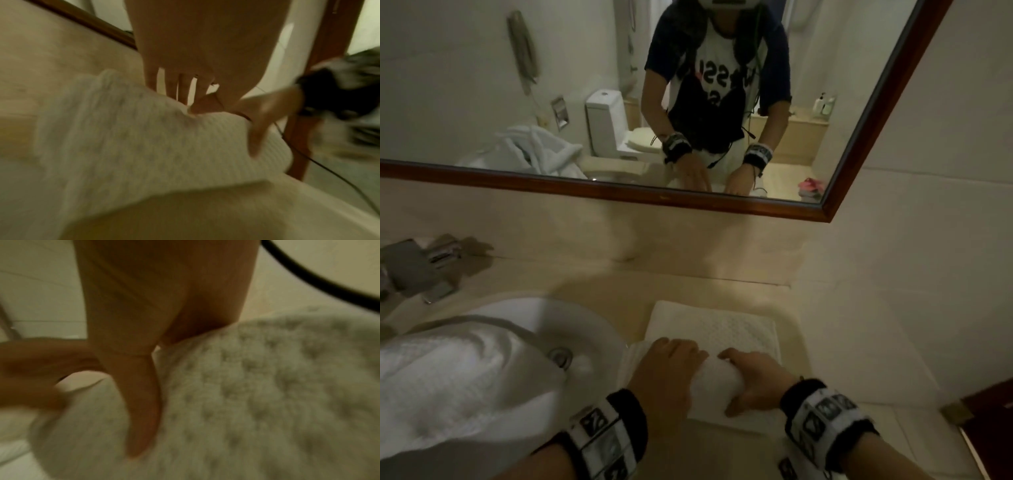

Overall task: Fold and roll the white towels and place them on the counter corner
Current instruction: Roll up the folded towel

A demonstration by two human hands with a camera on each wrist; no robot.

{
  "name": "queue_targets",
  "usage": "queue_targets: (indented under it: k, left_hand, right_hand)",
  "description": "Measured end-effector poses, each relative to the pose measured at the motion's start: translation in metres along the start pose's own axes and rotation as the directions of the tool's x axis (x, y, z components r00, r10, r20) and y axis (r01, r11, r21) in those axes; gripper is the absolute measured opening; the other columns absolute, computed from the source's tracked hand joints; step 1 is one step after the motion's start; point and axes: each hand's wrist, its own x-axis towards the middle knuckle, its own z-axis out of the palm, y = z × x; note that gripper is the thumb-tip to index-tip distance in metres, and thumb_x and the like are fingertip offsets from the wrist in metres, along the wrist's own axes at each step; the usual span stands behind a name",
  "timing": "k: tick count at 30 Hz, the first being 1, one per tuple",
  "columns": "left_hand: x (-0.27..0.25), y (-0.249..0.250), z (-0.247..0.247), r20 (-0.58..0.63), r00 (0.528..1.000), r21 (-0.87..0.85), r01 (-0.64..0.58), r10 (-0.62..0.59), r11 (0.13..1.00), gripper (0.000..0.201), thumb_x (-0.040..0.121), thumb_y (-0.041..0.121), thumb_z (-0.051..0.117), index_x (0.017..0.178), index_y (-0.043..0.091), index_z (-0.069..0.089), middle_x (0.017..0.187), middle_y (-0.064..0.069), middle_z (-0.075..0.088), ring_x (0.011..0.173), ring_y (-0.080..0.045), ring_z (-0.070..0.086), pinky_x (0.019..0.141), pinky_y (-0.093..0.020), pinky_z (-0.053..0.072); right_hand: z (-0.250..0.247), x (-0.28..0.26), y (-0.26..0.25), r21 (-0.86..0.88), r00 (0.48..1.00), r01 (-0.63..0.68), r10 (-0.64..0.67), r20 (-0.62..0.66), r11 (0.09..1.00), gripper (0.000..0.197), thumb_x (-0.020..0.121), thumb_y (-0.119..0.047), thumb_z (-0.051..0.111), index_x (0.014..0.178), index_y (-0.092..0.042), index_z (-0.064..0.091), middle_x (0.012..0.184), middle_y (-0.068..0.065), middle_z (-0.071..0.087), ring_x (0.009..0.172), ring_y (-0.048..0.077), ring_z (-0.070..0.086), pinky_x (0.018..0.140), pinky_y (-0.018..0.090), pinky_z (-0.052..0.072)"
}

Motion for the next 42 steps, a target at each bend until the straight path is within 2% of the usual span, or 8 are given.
queue_targets:
  k: [7, 13, 22, 26, 29, 32, 35, 42]
  left_hand:
    - [0.013, -0.010, 0.026, 0.035, 0.999, 0.090, 0.022, -0.025, 0.996, 0.098, 0.068, 0.045, 0.060, 0.147, 0.011, 0.014, 0.140, -0.006, 0.044, 0.129, -0.023, 0.044, 0.111, -0.041, 0.030]
    - [0.074, -0.020, -0.014, 0.272, 0.954, 0.066, 0.109, -0.123, 0.992, 0.062, 0.084, 0.041, 0.054, 0.139, 0.023, 0.032, 0.139, -0.003, 0.045, 0.124, -0.024, 0.045, 0.108, -0.037, 0.029]
    - [0.045, -0.034, -0.011, 0.185, 0.983, 0.199, -0.033, -0.005, 0.979, 0.115, 0.075, 0.047, 0.065, 0.126, 0.040, -0.038, 0.156, -0.005, -0.018, 0.144, -0.026, -0.017, 0.115, -0.053, -0.014]
    - [0.073, -0.035, -0.010, 0.017, 0.998, 0.231, 0.047, -0.053, 0.972, 0.093, 0.076, 0.041, 0.066, 0.147, 0.022, 0.008, 0.144, -0.009, 0.037, 0.134, -0.027, 0.035, 0.114, -0.046, 0.011]
    - [0.105, -0.036, -0.037, 0.273, 0.956, 0.037, 0.098, -0.104, 0.995, 0.050, 0.077, 0.035, 0.063, 0.124, 0.024, 0.048, 0.118, -0.004, 0.056, 0.110, -0.026, 0.053, 0.091, -0.037, 0.041]
    - [0.126, -0.045, -0.043, 0.544, 0.832, -0.194, 0.252, -0.110, 0.948, 0.057, 0.042, 0.049, 0.071, 0.090, 0.021, 0.062, 0.092, 0.001, 0.063, 0.092, -0.027, 0.062, 0.075, -0.039, 0.055]
    - [0.120, -0.040, -0.031, 0.597, 0.794, -0.300, 0.355, -0.117, 0.885, 0.086, 0.042, 0.049, 0.072, 0.122, 0.022, 0.053, 0.123, -0.002, 0.059, 0.110, -0.027, 0.056, 0.093, -0.042, 0.050]
    - [0.067, -0.009, 0.005, 0.000, 0.978, 0.126, 0.207, -0.208, 0.970, 0.117, 0.047, 0.073, 0.038, 0.148, 0.017, 0.017, 0.130, -0.010, 0.047, 0.120, -0.029, 0.045, 0.103, -0.057, 0.029]
  right_hand:
    - [-0.024, 0.019, 0.007, 0.000, 0.999, -0.008, 0.008, 0.047, 1.000, 0.083, 0.075, -0.047, 0.072, 0.143, -0.030, 0.028, 0.143, -0.001, 0.041, 0.129, 0.022, 0.041, 0.107, 0.037, 0.036]
    - [-0.004, 0.010, 0.006, -0.450, 0.979, 0.013, -0.104, -0.177, 0.893, 0.104, 0.076, -0.045, 0.069, 0.150, -0.020, 0.001, 0.155, 0.003, 0.012, 0.141, 0.027, 0.015, 0.117, 0.049, 0.010]
    - [-0.057, 0.044, 0.026, -0.169, 0.999, -0.002, 0.008, 0.034, 0.986, 0.094, 0.075, -0.040, 0.074, 0.149, -0.027, 0.016, 0.151, 0.000, 0.031, 0.138, 0.021, 0.031, 0.114, 0.033, 0.025]
    - [-0.045, 0.041, 0.017, -0.377, 0.992, -0.029, -0.019, -0.124, 0.926, 0.092, 0.081, -0.040, 0.067, 0.150, -0.026, 0.007, 0.155, 0.004, 0.020, 0.142, 0.022, 0.021, 0.119, 0.044, 0.008]
    - [-0.030, 0.031, 0.011, -0.473, 0.965, -0.008, -0.117, -0.234, 0.881, 0.099, 0.082, -0.042, 0.065, 0.150, -0.019, -0.002, 0.158, 0.007, 0.006, 0.146, 0.027, 0.009, 0.118, 0.050, 0.004]
    - [-0.026, 0.031, 0.014, -0.524, 0.937, -0.051, -0.140, -0.319, 0.850, 0.131, 0.045, -0.059, 0.084, 0.146, -0.007, 0.017, 0.147, 0.016, 0.038, 0.133, 0.038, 0.039, 0.104, 0.058, 0.033]
    - [-0.022, 0.041, 0.025, -0.507, 0.906, -0.042, -0.181, -0.383, 0.861, 0.120, 0.034, -0.046, 0.090, 0.133, -0.005, 0.035, 0.129, 0.006, 0.060, 0.116, 0.027, 0.060, 0.088, 0.050, 0.051]
    - [-0.049, 0.065, 0.033, -0.461, 0.957, 0.099, -0.212, -0.200, 0.882, 0.086, 0.080, -0.028, 0.064, 0.149, -0.024, 0.012, 0.155, -0.001, 0.022, 0.144, 0.020, 0.017, 0.118, 0.048, 0.002]
